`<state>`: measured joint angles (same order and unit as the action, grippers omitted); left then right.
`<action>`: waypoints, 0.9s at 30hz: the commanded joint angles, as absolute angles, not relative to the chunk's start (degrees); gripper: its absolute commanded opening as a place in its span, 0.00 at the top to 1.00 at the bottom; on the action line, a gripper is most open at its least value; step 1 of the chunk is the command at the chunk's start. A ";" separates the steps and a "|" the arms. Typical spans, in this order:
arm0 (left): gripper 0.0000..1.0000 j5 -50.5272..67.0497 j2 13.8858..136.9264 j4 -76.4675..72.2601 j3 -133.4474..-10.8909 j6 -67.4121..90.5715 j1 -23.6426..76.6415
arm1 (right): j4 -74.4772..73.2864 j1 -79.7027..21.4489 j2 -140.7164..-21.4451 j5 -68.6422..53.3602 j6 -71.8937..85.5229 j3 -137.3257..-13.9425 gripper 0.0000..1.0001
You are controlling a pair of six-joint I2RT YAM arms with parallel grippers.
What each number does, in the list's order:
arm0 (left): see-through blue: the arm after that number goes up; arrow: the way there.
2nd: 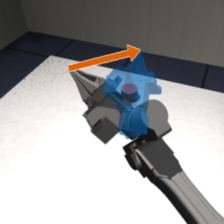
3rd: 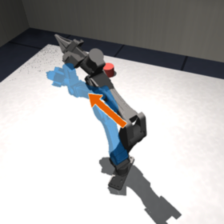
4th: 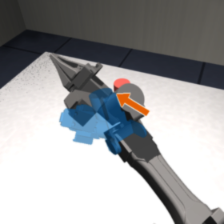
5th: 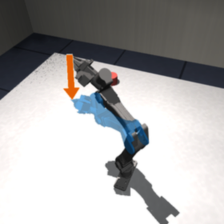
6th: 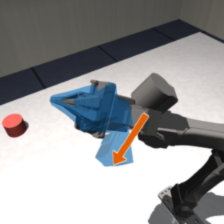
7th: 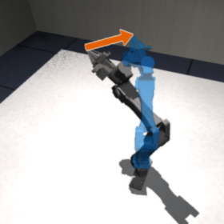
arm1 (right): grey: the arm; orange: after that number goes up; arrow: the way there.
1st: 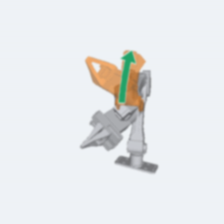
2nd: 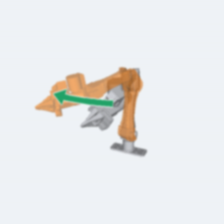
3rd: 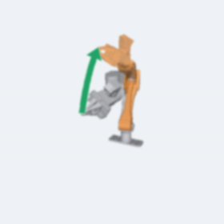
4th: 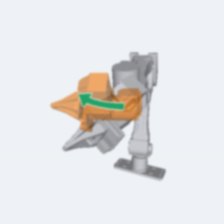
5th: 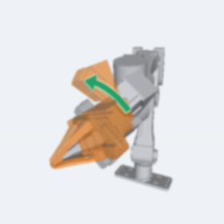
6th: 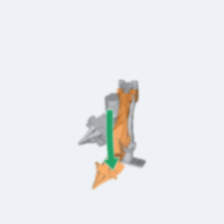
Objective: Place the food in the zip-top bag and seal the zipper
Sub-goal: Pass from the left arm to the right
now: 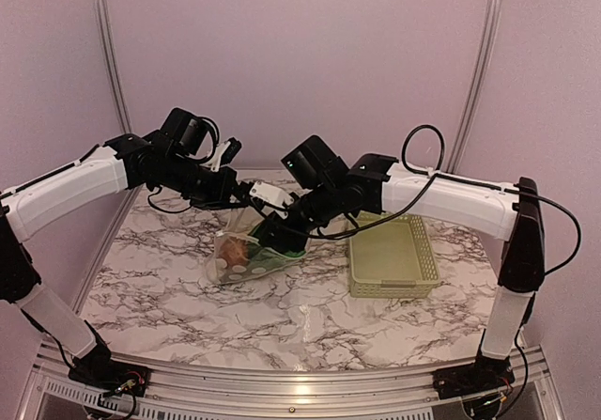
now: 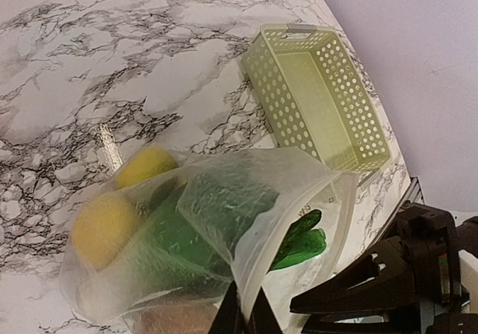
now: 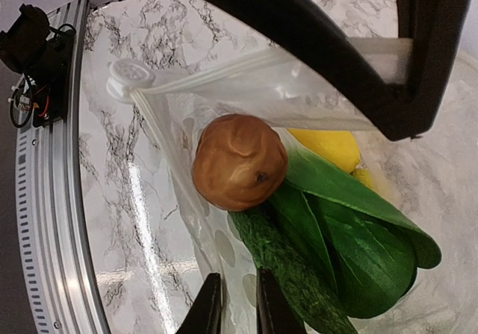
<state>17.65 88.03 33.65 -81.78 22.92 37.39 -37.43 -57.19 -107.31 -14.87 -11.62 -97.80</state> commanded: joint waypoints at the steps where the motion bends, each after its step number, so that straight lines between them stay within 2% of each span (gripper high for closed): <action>1: 0.95 18.55 86.77 32.21 -81.89 22.33 37.00 | -39.16 -56.88 -108.71 -17.41 -11.08 -100.57 0.84; 8: 0.95 18.64 87.31 32.36 -82.50 22.37 37.00 | -40.24 -57.03 -109.36 -18.00 -11.48 -100.02 0.85; 10: 0.95 18.62 87.40 32.49 -82.68 22.27 37.00 | -40.36 -57.04 -109.38 -17.38 -11.19 -100.15 0.88; 13: 0.95 18.38 87.53 32.61 -82.84 22.23 37.00 | -41.17 -57.04 -109.08 -16.34 -11.07 -101.59 1.00; 15: 0.95 18.33 87.62 32.61 -82.88 22.20 37.00 | -42.36 -57.01 -108.92 -15.57 -10.79 -103.39 1.00; 16: 0.92 18.32 87.58 32.61 -83.00 22.03 37.00 | -43.07 -57.04 -108.76 -15.04 -10.62 -104.47 1.00; 19: 0.73 16.99 86.84 33.58 -84.39 20.15 37.00 | -46.54 -57.04 -108.78 -13.35 -9.89 -109.11 1.00; 21: 0.63 15.22 84.61 34.13 -84.70 18.36 37.00 | -49.59 -57.12 -109.06 -12.62 -9.40 -112.45 1.00; 23: 0.55 12.20 79.12 31.66 -81.56 17.20 37.08 | -50.87 -57.12 -108.71 -11.93 -8.95 -114.26 1.00; 27: 0.33 6.22 63.35 21.85 -68.73 16.75 37.09 | -51.24 -57.00 -107.70 -11.06 -9.29 -113.33 1.00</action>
